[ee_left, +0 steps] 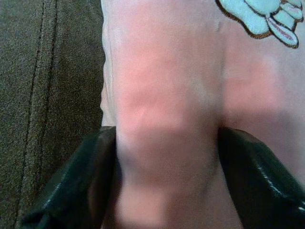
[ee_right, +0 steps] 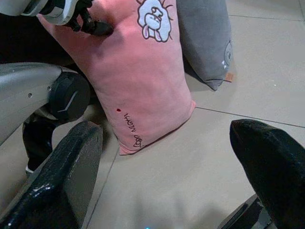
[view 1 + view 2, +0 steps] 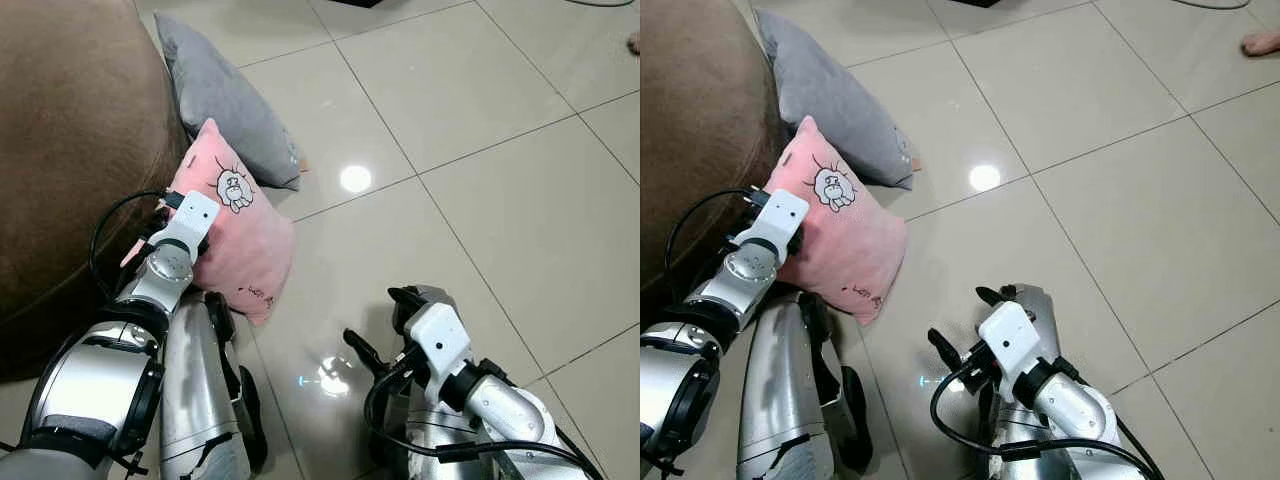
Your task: Move the pillow to the sofa from floor
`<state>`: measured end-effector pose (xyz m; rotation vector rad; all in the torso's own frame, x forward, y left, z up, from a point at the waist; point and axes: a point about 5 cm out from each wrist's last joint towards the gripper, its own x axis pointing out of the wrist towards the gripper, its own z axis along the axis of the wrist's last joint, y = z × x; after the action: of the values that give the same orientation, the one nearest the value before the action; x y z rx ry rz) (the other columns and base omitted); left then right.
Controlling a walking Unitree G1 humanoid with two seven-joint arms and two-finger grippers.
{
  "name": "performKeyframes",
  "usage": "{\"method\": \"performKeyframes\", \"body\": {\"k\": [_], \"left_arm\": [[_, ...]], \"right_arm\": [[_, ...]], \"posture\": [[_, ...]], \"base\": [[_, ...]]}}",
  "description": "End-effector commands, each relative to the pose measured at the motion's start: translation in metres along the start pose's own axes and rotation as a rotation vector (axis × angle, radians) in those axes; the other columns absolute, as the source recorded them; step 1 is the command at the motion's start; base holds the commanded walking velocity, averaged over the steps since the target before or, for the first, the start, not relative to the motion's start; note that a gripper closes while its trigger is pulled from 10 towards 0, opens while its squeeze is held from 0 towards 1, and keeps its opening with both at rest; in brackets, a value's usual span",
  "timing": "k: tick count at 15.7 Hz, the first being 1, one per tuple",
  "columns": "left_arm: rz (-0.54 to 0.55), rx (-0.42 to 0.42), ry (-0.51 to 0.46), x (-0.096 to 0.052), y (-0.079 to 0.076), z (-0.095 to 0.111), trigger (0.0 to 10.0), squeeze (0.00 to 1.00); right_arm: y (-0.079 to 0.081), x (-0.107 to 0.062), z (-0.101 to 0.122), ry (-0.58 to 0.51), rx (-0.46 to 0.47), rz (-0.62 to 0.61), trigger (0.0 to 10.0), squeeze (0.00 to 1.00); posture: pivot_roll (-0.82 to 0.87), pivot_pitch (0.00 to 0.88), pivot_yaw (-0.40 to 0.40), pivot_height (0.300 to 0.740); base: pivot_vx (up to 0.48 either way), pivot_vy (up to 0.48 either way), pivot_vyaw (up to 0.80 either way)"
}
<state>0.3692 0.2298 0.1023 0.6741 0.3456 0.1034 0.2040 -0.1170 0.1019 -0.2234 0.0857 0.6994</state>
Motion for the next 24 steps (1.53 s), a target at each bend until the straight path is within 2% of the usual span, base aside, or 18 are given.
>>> {"method": "performKeyframes", "body": {"k": [1,5,10,13,18,23,24], "left_arm": [[-0.030,-0.006,0.059,-0.003,-0.005,-0.015,0.0,0.00],[-0.036,-0.020,0.062,-0.003,-0.007,-0.015,0.0,0.00],[-0.045,-0.040,0.057,-0.003,-0.009,-0.013,0.0,0.00],[-0.080,-0.102,0.053,-0.003,-0.013,-0.010,0.0,0.00],[-0.161,-0.226,0.004,-0.004,-0.025,-0.001,0.0,0.00],[-0.164,-0.248,-0.014,-0.004,-0.029,0.004,0.0,0.00],[-0.168,-0.268,-0.032,-0.003,-0.030,0.010,0.0,0.00]], "right_arm": [[0.001,-0.002,0.001,0.004,0.010,0.002,10.0,0.00],[-0.004,-0.001,0.006,-0.040,-0.013,-0.045,10.0,0.00],[-0.007,0.000,0.006,-0.038,-0.053,-0.060,10.0,0.00],[-0.010,0.000,0.004,-0.034,-0.057,-0.068,10.0,0.00],[-0.019,0.003,0.003,-0.055,-0.031,-0.161,10.0,0.00],[-0.026,0.012,-0.004,-0.055,-0.040,-0.194,10.0,0.00],[-0.032,0.013,-0.002,-0.063,-0.048,-0.212,10.0,0.00]], "posture": [[-0.09,0.341,-0.019,0.456],[-0.09,0.331,-0.024,0.456],[-0.09,0.327,-0.022,0.456],[-0.08,0.306,-0.021,0.456],[-0.05,0.249,-0.019,0.456],[-0.05,0.205,-0.006,0.456],[-0.04,0.184,-0.006,0.456]], "base": [[0.000,0.000,0.00],[0.000,0.000,0.00],[0.000,0.000,0.00],[0.000,0.000,0.00],[0.000,0.000,0.00],[0.000,0.000,0.00],[0.000,0.000,0.00]]}}
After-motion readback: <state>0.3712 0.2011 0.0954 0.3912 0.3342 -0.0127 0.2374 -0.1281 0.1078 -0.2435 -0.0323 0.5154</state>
